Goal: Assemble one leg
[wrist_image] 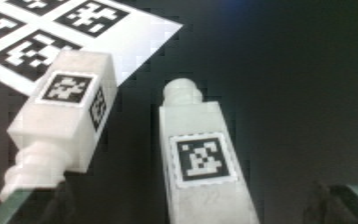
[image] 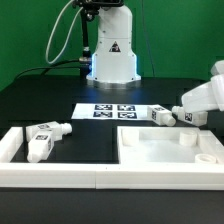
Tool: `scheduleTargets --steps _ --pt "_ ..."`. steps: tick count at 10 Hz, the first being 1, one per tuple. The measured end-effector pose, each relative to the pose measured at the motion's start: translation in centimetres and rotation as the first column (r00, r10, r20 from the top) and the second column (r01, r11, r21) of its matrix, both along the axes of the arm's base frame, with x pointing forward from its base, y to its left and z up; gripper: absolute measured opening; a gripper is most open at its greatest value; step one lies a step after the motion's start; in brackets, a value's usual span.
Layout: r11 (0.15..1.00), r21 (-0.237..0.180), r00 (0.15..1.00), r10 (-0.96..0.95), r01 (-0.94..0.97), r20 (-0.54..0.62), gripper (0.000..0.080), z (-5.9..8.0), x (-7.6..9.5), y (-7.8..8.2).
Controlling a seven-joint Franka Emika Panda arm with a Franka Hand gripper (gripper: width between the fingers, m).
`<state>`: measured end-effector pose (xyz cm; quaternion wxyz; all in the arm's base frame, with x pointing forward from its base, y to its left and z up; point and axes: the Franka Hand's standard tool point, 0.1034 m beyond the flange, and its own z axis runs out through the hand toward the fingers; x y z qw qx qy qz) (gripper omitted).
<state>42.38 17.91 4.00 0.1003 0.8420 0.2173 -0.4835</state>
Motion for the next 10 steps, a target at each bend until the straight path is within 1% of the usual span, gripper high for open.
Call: scheduleTargets --steps 1,2,3,5,6,7,8,9,10 --pt "1.0 -0.003 1.0 -0.001 0.001 0.003 0.0649 -0.2 -0.1 0.0" --pt "1.0 -0.004 1.0 0.003 -0.003 0.005 0.0649 -0.7 -0.6 0.0" --pt "1.0 -0.004 1.0 0.011 -0.011 0.01 0.0649 -1.2 -1.0 -0.2" --pt "1.0 0.008 1.0 0.012 -0.012 0.022 0.0649 -2.8 -1.9 -0.5" --pt "1.0 0.009 1.0 0.014 -0.014 0.023 0.0649 -3.1 -2.2 -0.5" --pt "1.0 0.016 0.999 0.021 -0.022 0.03 0.0649 -3.3 -2.3 -0.2" --pt "1.0 0.017 0.999 0.021 -0.022 0.029 0.0649 -3.3 -2.3 -0.2" --pt "1.0 0.017 0.999 0.02 -0.02 0.028 0.0525 -3.4 -2.3 -0.3" --pt "1.0 0.017 0.999 0.02 -0.02 0.028 0.0525 -3.4 -2.3 -0.3"
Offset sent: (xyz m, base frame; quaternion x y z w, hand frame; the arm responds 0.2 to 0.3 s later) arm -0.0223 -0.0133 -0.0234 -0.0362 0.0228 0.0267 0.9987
